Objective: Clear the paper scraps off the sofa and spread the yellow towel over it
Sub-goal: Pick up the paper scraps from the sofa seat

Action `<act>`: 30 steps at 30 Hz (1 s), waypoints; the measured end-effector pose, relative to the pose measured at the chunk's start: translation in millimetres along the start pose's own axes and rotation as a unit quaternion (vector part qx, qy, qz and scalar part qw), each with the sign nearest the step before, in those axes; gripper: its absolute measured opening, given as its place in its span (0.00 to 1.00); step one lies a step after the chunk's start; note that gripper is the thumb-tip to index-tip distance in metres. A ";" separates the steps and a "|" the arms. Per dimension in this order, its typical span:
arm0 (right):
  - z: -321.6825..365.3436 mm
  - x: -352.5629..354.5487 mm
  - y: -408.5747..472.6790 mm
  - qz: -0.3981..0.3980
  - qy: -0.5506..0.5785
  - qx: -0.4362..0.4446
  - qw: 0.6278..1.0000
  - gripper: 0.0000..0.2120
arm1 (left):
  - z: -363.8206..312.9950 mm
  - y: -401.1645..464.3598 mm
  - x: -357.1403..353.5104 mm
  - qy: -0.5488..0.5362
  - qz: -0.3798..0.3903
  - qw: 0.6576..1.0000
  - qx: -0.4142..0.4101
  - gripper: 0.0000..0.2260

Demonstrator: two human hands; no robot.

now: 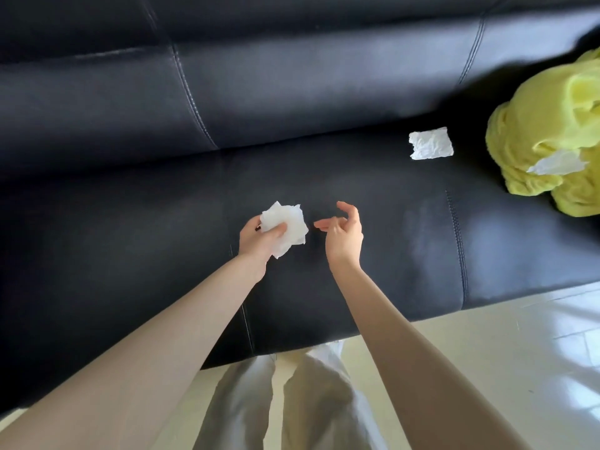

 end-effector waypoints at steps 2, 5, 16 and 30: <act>-6.0 10.2 14.5 -0.001 -0.044 -0.001 0.999 0.23 | -1.1 0.5 -13.0 0.013 0.007 1.000 -0.002 0.13; -5.2 36.6 43.9 -0.032 -0.141 0.028 0.989 0.19 | -6.4 -1.6 -38.7 0.023 0.004 1.000 0.006 0.10; 42.5 122.4 175.6 0.037 -0.476 0.158 0.864 0.25 | -11.8 1.9 -146.5 -0.003 -0.085 0.994 0.062 0.12; 63.9 190.4 190.4 0.041 -0.412 0.302 0.858 0.24 | -51.1 -6.5 -263.7 -0.018 -0.087 0.994 0.067 0.15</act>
Point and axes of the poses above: each hand's wrist, its own y-axis towards the middle knuckle, its own x-axis out of the back of the hand, z = x × y, the point moved 8 cm from there along y, towards the middle knuckle, and after that the axes turned 2 degrees about -z, right-handed, at the moved point
